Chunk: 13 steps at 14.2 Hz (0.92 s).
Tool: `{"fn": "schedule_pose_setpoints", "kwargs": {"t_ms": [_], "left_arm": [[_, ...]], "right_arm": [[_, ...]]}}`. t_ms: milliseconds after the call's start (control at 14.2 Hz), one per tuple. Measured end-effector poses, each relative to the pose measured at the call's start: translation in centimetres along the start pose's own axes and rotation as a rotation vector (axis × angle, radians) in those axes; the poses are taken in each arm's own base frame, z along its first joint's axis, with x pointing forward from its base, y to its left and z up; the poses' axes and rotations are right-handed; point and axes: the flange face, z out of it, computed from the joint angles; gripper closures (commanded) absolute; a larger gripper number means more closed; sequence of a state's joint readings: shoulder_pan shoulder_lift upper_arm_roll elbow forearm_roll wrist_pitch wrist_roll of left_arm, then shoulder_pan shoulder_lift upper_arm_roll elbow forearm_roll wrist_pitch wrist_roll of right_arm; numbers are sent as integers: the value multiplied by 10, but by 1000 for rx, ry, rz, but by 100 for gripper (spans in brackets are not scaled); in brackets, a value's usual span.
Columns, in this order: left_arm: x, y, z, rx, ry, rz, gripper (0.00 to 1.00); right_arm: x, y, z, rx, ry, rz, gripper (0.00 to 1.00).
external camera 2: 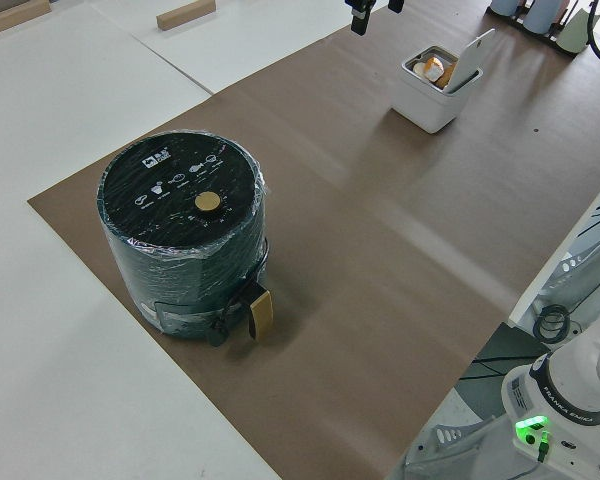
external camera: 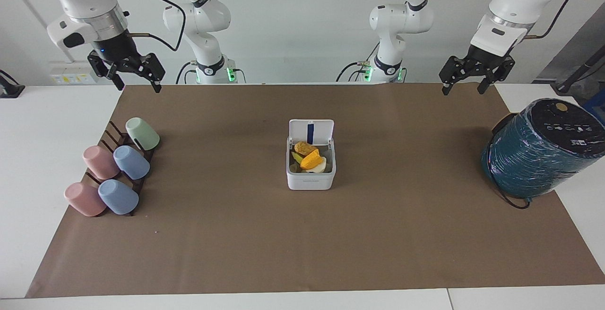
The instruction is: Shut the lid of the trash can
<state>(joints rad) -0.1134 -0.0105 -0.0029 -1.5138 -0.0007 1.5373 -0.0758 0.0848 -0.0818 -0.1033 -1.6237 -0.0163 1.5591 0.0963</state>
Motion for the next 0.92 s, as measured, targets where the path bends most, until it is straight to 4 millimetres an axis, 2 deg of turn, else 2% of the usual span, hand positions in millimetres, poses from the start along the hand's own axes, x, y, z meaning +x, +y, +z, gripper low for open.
{"fn": "schedule_pose_setpoints", "kwargs": {"t_ms": [424, 706, 918], "left_arm": [[0, 1, 0, 0, 0, 2, 0], [0, 10, -1, -1, 5, 17, 0], [-2, 34, 4, -4, 16, 61, 49]], "right_arm": [[0, 0, 0, 0, 0, 0, 0], [0, 0, 0, 0, 0, 0, 0], [0, 0, 0, 0, 0, 0, 0]]}}
